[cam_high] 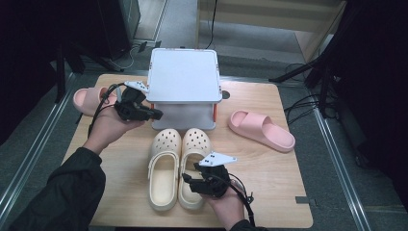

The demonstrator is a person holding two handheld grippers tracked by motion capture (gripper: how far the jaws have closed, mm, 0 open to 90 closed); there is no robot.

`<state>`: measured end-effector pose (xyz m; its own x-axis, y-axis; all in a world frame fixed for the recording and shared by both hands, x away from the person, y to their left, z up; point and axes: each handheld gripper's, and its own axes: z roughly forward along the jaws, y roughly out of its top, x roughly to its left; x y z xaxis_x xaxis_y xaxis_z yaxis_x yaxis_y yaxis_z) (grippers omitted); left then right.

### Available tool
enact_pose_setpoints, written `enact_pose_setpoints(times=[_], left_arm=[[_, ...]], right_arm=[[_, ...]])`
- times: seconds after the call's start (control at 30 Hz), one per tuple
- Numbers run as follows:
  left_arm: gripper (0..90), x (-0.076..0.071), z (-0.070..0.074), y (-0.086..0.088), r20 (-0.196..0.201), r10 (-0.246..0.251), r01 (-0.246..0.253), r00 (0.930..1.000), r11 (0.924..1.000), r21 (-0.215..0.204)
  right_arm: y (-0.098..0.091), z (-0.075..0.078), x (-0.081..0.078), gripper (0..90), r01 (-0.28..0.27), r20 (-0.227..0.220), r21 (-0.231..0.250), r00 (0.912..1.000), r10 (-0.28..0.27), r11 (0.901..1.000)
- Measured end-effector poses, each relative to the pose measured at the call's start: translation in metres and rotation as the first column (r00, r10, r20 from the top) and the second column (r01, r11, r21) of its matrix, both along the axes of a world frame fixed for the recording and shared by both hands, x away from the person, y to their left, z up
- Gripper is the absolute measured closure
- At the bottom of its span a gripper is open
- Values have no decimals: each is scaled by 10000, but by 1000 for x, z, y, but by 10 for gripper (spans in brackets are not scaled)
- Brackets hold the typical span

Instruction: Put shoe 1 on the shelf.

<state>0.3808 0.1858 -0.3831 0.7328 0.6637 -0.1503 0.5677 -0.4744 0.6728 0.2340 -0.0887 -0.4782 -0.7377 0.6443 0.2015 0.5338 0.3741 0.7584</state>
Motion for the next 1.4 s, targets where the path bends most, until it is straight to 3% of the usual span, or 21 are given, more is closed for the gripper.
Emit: enact_pose_setpoints(times=[0.27,0.37,0.53,0.67,0.77,0.87,0.97,1.13,1.27,1.33,1.4], left_arm=[[852,29,19,-6,-85,52,-52,10000,10000,-45],[850,40,23,-10,-69,101,-101,9999,9999,68],[848,52,22,-16,-20,94,-93,10000,9995,292],[851,59,18,-13,-129,142,-140,9998,9997,215],[851,61,15,-13,-45,142,-141,9999,9998,114],[851,63,14,-11,-29,139,-139,9999,9999,51],[854,63,14,-11,47,209,-209,9998,9997,132],[854,60,14,-10,-61,116,-116,9999,9999,85],[863,55,16,-10,-145,32,-29,9999,9998,179],[877,55,16,-10,-163,132,-128,9998,9996,249],[886,55,15,-11,-73,157,-154,9999,9994,314]], right_arm=[[12,-2,5,353,285,-63,-64,9996,-286,9996],[17,-4,9,342,366,-279,21,9989,-365,9993],[27,-5,14,318,591,-341,-169,9976,-596,9981],[34,-8,18,311,898,-402,-290,9950,-909,9955],[40,-10,22,311,1194,-355,-486,9920,-1212,9917],[46,-14,27,352,1332,-663,-481,9885,-1362,9899],[55,-13,29,355,1635,-526,-903,9843,-1686,9824],[58,-12,36,392,1867,-497,-1087,9799,-1929,9764],[57,-10,39,449,1727,-704,-1159,9809,-1815,9781],[57,-8,42,485,1763,-1199,-1250,9742,-1912,9764],[59,-6,43,511,1693,-1278,-1470,9737,-1885,9745]])
